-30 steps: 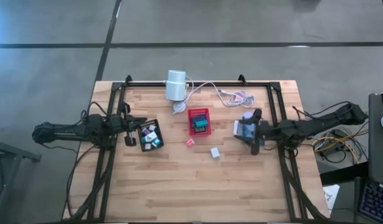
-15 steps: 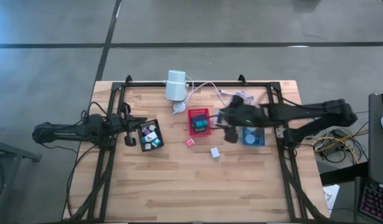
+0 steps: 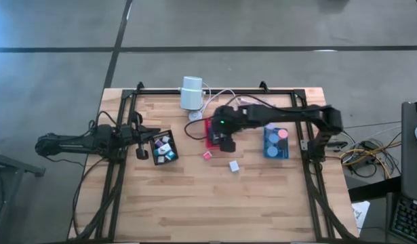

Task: Pick & Place Office items
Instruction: Put the white digital clock into the red basket

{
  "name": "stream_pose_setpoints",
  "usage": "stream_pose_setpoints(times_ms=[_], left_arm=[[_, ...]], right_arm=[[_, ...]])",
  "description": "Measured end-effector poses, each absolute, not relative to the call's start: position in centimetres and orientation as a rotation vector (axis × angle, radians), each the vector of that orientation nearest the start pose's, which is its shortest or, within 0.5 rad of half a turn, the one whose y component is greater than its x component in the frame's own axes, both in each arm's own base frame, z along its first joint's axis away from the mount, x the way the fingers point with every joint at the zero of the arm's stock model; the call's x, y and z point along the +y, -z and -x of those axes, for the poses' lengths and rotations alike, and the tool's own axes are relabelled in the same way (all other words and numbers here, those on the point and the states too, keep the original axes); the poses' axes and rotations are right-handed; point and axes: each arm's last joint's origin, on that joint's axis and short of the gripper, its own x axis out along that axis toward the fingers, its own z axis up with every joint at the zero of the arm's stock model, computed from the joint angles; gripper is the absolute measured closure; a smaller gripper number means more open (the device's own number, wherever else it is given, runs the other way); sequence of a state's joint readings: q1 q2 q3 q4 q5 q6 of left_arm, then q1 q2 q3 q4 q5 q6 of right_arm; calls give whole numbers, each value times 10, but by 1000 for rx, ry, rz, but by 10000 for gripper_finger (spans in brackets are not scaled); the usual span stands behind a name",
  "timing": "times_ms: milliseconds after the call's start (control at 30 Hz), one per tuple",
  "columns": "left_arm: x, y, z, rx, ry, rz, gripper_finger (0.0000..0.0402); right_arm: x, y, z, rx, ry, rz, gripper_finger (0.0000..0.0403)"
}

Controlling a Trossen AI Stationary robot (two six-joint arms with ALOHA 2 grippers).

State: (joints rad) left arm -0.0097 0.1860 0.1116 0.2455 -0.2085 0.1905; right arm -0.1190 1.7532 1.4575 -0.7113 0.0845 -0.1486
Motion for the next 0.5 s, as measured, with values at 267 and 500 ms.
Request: stream_pose_setpoints(times_ms=[267, 500], left_arm=[[5, -210, -104, -144, -213, -172, 401], [5, -209, -104, -142, -212, -172, 401]], right_arm=[[-73, -230, -394, 1141, 63, 45, 126], [-89, -205, -404, 1222, 81, 0, 126]])
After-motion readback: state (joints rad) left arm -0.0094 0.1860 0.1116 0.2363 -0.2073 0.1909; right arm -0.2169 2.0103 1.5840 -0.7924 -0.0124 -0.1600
